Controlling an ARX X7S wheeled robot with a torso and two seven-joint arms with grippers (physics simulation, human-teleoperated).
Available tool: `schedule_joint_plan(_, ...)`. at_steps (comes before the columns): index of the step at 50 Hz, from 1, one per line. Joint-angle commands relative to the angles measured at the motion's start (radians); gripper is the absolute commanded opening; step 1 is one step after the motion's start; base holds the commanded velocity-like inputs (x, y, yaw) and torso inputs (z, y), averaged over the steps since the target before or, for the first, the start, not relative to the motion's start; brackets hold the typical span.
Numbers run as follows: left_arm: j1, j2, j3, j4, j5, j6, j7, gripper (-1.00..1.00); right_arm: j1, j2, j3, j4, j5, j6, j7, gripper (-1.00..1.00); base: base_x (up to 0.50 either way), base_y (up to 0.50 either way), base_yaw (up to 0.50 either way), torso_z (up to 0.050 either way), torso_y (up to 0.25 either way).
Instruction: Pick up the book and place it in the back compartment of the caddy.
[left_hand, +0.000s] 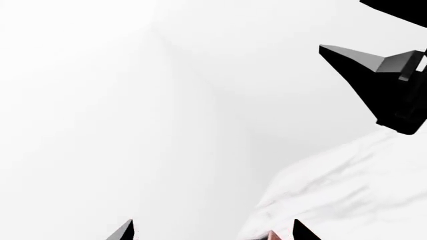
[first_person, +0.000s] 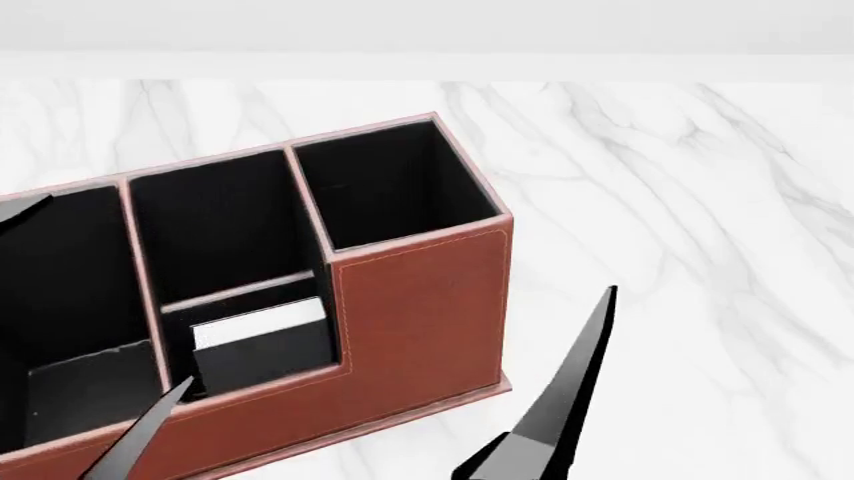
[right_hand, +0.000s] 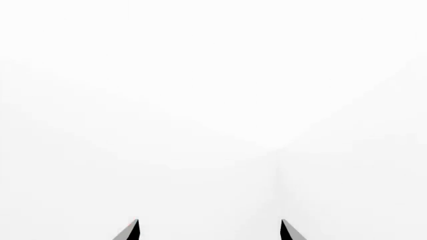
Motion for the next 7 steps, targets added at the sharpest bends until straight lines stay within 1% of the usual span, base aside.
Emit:
schedule_joint_plan(1,0.037,-0.008,-0.028,0.046,0.002,0.030,-0.011,1.00,-0.033,0.010,0.001,-0.044,-0.036,-0.023,0.025,1.00,0.00,0.00,0.00,0.000,0.000)
schedule_joint_plan(7,0.049,-0.008,-0.032,0.044,0.004,0.060,-0.006,1.00,-0.059,0.014,-0.004,-0.061,-0.073,-0.039,0.042,1.00,0.00,0.00,0.00,0.000,0.000)
